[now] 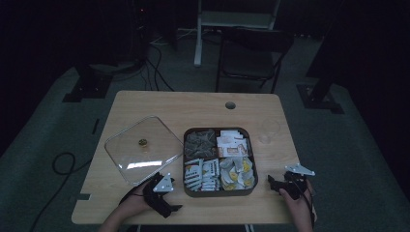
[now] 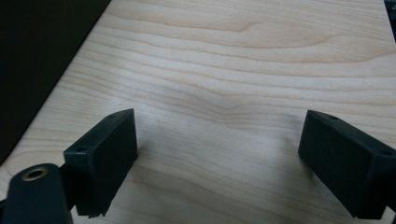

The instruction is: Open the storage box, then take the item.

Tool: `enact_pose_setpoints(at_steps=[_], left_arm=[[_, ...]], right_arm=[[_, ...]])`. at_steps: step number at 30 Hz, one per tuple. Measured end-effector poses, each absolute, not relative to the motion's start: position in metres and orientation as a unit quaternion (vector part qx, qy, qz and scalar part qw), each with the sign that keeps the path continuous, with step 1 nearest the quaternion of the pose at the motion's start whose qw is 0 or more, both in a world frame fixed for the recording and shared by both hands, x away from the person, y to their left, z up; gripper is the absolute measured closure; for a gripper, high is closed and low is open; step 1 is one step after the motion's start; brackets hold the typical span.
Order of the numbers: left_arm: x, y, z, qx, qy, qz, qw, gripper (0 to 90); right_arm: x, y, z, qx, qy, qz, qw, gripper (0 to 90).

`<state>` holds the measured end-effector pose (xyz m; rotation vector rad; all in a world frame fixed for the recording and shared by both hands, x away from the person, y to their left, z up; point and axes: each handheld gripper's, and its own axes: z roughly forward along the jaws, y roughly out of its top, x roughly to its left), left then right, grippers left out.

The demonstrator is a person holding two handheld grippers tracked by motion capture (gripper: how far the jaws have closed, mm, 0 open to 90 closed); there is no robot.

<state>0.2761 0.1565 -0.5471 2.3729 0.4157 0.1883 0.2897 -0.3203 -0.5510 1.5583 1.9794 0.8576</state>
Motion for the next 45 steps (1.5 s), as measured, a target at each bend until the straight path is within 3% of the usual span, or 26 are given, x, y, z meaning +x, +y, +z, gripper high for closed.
enact_pose_setpoints(at_steps=[8,25,45], left_arm=[[0.272,0.152,-0.547,0.912,0.193,0.085,0.353,1.1],[0.272,0.152,-0.547,0.911,0.192,0.084,0.355,1.1],[0.273,0.154,-0.547,0.913,0.184,0.081,0.354,1.1]], right_arm=[[0.289,-0.320,-0.551,0.568,0.724,0.313,0.236,11.2],[0.284,-0.314,-0.549,0.567,0.722,0.317,0.239,12.5],[0.282,-0.269,-0.485,0.463,0.744,0.430,0.216,14.8]])
